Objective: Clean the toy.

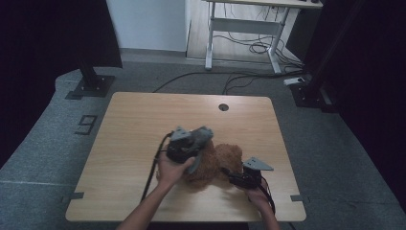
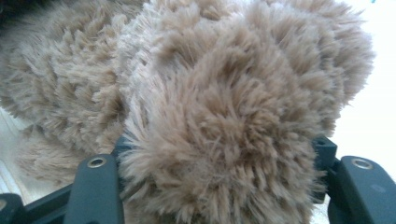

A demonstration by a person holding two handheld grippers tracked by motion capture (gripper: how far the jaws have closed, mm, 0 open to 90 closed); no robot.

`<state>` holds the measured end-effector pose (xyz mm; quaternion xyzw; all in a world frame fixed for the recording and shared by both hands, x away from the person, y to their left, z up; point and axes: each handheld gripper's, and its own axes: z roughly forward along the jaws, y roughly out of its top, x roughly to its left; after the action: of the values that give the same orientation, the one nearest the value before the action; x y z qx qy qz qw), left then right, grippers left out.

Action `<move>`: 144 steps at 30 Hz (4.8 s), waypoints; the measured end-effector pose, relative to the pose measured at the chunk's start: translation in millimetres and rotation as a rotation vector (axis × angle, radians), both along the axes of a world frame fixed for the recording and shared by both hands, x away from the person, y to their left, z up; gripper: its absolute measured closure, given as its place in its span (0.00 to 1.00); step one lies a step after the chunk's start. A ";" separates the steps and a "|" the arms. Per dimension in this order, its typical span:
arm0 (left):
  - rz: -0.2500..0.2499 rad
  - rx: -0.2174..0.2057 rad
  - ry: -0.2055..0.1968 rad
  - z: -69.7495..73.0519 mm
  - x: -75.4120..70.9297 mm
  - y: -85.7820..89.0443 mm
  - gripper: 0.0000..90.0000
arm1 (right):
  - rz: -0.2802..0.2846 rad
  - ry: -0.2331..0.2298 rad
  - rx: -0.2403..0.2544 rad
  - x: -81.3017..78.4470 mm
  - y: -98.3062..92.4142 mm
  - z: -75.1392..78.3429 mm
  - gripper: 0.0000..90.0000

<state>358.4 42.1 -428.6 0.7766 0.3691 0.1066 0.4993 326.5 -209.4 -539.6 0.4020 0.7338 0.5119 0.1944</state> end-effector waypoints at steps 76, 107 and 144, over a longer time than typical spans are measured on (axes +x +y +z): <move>0.150 0.125 0.054 4.5 16.8 69.9 0.86 | 0.005 0.023 0.041 1.9 -3.4 -2.2 0.37; 0.065 0.196 0.048 -24.4 21.9 12.0 0.86 | -0.002 0.023 0.037 1.5 -1.9 -2.2 0.37; 0.167 0.078 0.307 -68.7 10.2 94.0 0.85 | -0.012 0.023 0.039 0.1 0.2 -2.0 0.42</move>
<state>368.6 136.1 -497.3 0.7690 0.4998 0.0423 0.3962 326.6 -209.2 -541.6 0.4160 0.7236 0.5202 0.1811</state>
